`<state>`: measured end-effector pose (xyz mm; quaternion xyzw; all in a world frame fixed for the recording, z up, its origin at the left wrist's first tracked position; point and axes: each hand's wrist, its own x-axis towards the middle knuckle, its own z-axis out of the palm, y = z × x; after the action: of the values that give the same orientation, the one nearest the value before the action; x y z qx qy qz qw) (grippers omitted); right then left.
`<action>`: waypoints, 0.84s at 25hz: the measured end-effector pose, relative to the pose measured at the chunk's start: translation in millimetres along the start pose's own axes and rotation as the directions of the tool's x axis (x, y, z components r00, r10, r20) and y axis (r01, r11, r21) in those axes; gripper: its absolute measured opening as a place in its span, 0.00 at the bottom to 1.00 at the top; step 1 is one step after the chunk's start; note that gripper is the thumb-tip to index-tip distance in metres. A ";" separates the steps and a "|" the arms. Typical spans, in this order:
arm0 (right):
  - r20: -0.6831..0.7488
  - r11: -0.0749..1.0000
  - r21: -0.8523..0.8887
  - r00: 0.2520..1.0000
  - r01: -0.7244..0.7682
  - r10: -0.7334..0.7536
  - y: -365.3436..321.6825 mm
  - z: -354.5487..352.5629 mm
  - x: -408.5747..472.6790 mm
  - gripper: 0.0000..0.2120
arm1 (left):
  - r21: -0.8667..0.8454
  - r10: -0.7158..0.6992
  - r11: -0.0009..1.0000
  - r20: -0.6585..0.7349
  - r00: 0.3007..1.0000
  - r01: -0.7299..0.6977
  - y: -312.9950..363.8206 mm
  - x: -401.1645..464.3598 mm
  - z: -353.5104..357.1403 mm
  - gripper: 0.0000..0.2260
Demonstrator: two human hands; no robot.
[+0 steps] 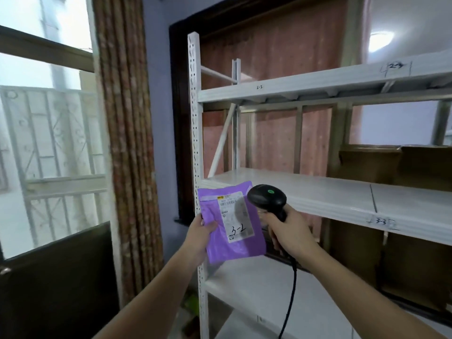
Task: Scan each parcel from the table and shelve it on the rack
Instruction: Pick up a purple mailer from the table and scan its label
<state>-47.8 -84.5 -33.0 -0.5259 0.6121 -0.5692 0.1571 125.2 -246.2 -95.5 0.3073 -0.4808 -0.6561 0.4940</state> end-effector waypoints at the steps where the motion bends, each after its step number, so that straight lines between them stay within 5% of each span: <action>1: -0.006 1.000 0.002 1.000 0.008 -0.008 3.3 11.1 20.1 0.03 | 0.003 0.002 1.000 0.003 1.000 -0.002 6.5 21.7 -3.3 0.12; 15: -0.127 0.989 0.045 0.981 -0.139 0.144 28.3 107.5 233.9 0.05 | 0.074 0.055 0.995 0.173 0.983 -0.068 55.9 324.7 11.0 0.12; 21: -0.187 0.973 -0.011 0.957 -0.229 0.223 56.2 120.0 279.1 0.04 | 0.317 0.068 0.942 0.135 0.988 -0.108 43.4 455.8 49.4 0.14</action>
<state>-89.9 -389.2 -4.3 -0.4002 0.6891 -0.5838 0.1551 -50.1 -662.3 -5.0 0.3215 -0.6244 -0.5631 0.4355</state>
